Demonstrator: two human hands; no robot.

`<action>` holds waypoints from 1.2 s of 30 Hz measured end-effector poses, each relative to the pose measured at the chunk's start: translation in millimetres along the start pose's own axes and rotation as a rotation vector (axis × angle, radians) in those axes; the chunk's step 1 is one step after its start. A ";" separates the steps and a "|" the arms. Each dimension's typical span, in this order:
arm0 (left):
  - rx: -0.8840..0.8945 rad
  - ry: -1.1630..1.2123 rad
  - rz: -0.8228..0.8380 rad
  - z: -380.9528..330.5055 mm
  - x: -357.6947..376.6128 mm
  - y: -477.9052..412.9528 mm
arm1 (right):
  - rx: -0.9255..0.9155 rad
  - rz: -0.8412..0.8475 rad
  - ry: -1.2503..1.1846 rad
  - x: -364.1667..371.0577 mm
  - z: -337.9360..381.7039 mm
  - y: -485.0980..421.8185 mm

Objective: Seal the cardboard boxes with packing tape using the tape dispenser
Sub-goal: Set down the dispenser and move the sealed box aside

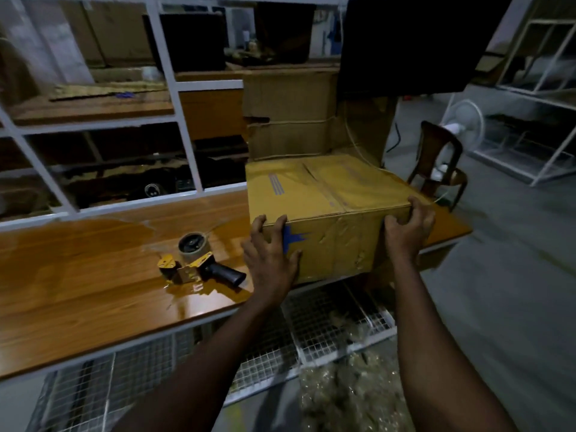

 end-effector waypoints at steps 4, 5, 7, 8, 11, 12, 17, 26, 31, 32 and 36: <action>0.114 -0.027 0.530 11.3 66.9 19.5 | 0.300 0.289 0.646 26.0 -74.0 -10.1; 0.112 0.016 0.611 15.7 74.7 25.0 | 0.306 0.315 0.699 29.2 -82.6 -8.0; 0.121 0.067 0.653 22.7 79.3 22.7 | 0.307 0.308 0.717 33.6 -81.6 -6.5; 0.146 0.069 0.659 25.1 77.8 18.0 | 0.317 0.297 0.733 35.4 -76.0 -3.5; 0.221 0.012 0.665 36.0 70.1 7.4 | 0.298 0.260 0.764 47.8 -61.3 14.5; 0.209 0.011 0.640 40.8 65.1 4.0 | 0.238 0.245 0.765 56.3 -55.1 22.5; 0.113 -0.067 0.502 80.0 11.2 -16.1 | -0.060 0.277 0.737 113.2 0.1 78.2; -0.205 -0.232 0.314 268.1 -178.2 54.7 | -0.437 0.503 0.670 247.4 91.0 284.5; -0.439 -0.351 0.210 378.0 -317.8 158.4 | -0.622 0.689 0.618 320.9 118.0 477.6; -0.491 -0.370 0.188 397.4 -345.9 184.1 | -0.653 0.736 0.608 332.9 121.0 520.1; -0.695 -0.438 0.106 461.8 -453.7 304.4 | -0.778 0.952 0.563 367.4 120.2 700.6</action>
Point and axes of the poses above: each hand's wrist, its own y-axis away from the middle knuckle, its own x-axis out of the palm, z = x × y, the point moved 5 cm from there along -y, towards the middle knuckle, and after that the axes turned 13 degrees about x, right-handed, at the moved point
